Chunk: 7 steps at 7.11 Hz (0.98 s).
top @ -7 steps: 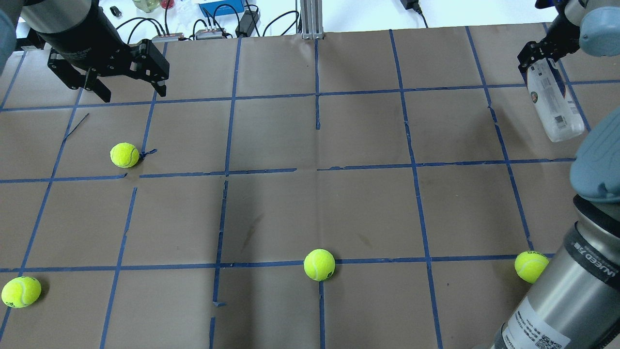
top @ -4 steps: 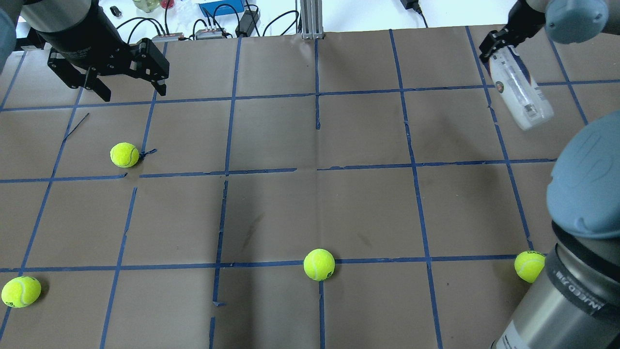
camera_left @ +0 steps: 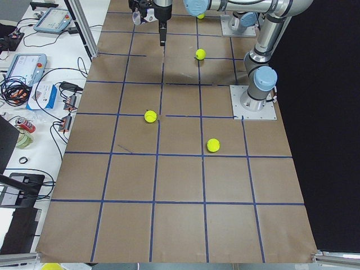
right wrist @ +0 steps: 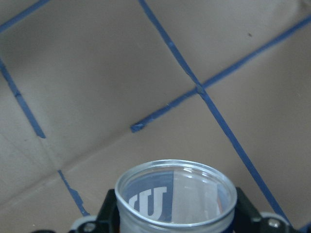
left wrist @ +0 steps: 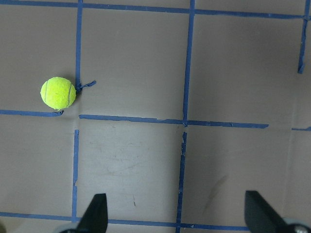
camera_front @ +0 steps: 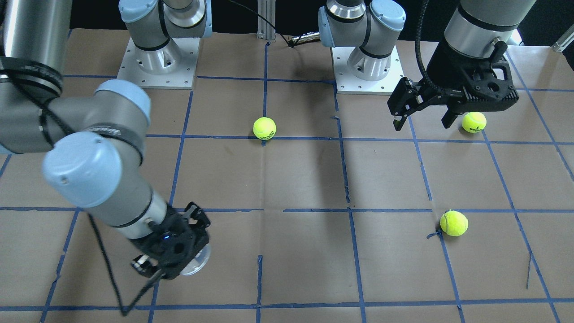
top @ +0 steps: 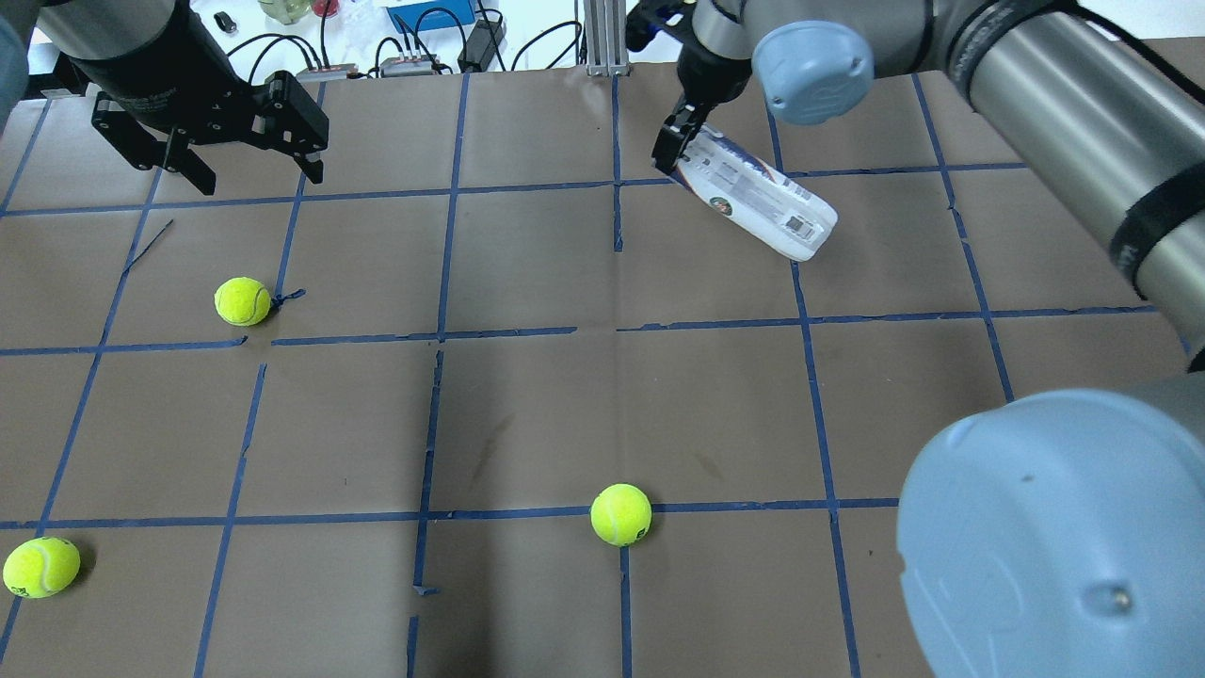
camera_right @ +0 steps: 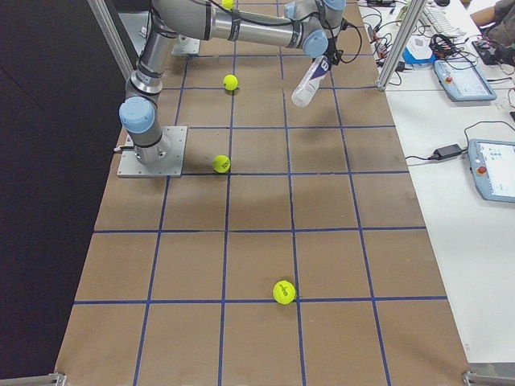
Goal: Lift up tennis ball bucket
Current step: 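Carry the can with the right gripper toward the table center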
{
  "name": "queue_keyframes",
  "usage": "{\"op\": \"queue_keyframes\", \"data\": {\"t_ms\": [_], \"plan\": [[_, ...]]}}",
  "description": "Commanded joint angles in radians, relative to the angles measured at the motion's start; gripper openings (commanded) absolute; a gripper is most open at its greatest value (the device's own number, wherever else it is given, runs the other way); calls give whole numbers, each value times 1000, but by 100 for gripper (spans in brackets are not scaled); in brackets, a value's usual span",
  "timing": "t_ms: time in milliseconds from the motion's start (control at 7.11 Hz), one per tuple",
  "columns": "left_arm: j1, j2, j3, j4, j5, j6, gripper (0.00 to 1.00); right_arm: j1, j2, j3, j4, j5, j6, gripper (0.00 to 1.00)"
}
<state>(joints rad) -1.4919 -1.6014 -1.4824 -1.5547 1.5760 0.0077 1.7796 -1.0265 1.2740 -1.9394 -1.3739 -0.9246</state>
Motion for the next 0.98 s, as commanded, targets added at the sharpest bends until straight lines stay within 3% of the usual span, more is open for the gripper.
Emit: {"op": "queue_keyframes", "data": {"t_ms": [0,141,562,703,844], "plan": [[1,0,-1,1,-4,0,100,93,31,56,-72,25,-231,42],[-1,0,-3,1,1,0,100,134,58,88,-160,77,-300,42],[-1,0,-3,1,1,0,100,250,83,123,-174,67,-299,44],[-1,0,-3,1,4,0,100,270,82,126,-173,67,-301,56],[-1,0,-3,-1,4,0,100,271,86,128,-176,78,-303,86]]}}
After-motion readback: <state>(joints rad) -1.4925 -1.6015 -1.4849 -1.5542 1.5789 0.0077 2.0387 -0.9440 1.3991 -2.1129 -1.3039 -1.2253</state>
